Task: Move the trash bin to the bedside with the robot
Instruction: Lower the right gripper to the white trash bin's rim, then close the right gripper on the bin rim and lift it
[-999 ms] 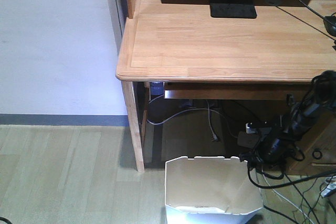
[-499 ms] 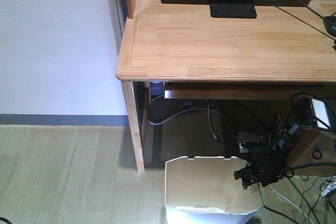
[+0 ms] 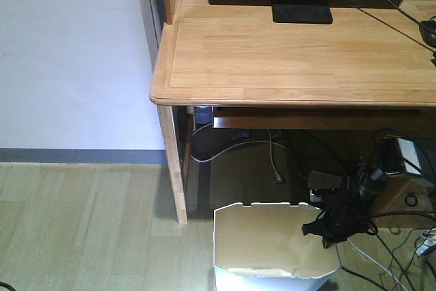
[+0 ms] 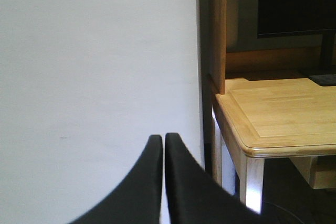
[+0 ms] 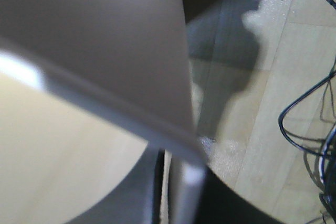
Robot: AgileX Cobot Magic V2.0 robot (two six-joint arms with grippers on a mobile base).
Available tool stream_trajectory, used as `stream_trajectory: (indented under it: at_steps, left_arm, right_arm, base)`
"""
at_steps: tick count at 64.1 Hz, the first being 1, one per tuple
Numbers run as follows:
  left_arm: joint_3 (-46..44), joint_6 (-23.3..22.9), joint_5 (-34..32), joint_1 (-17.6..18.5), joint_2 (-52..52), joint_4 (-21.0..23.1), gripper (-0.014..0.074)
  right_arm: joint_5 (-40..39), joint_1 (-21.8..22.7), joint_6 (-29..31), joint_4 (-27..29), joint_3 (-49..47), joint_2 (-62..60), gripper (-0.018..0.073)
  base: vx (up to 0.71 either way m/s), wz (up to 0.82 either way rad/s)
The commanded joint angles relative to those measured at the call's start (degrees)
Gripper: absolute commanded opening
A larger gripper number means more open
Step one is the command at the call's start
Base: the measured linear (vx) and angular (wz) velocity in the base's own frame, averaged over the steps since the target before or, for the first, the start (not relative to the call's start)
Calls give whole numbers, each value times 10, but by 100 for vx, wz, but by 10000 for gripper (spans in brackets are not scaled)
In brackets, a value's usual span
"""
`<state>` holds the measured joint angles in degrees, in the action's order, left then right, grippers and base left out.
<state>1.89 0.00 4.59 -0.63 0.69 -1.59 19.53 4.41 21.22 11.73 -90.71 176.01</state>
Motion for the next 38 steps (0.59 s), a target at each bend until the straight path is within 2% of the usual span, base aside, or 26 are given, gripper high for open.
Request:
stream_trajectory:
  at_steps: [1,11,23,31,38]
  left_arm:
    - [7,-8,-43,4,9,5,-6]
    - [7,-8,-43,4,9,5,-6]
    - [7,-8,-43,4,9,5,-6]
    - [7,-8,-43,4,9,5,-6]
    - [7,-8,-43,4,9,5,-6]
  right_arm:
    - [20,-2,72,71,-4,-41,-5]
    - [11,4,173,175,21,-73,-4]
    - [-55,27,322,325,126,-152,-2]
    - [-12,44,481,409,188,-213,-2]
    - [29,64,557,487,235,-266,-2]
  base:
    - [0,0]
    - [0,0]
    - [0,0]
    - [0,0]
    - [0,0]
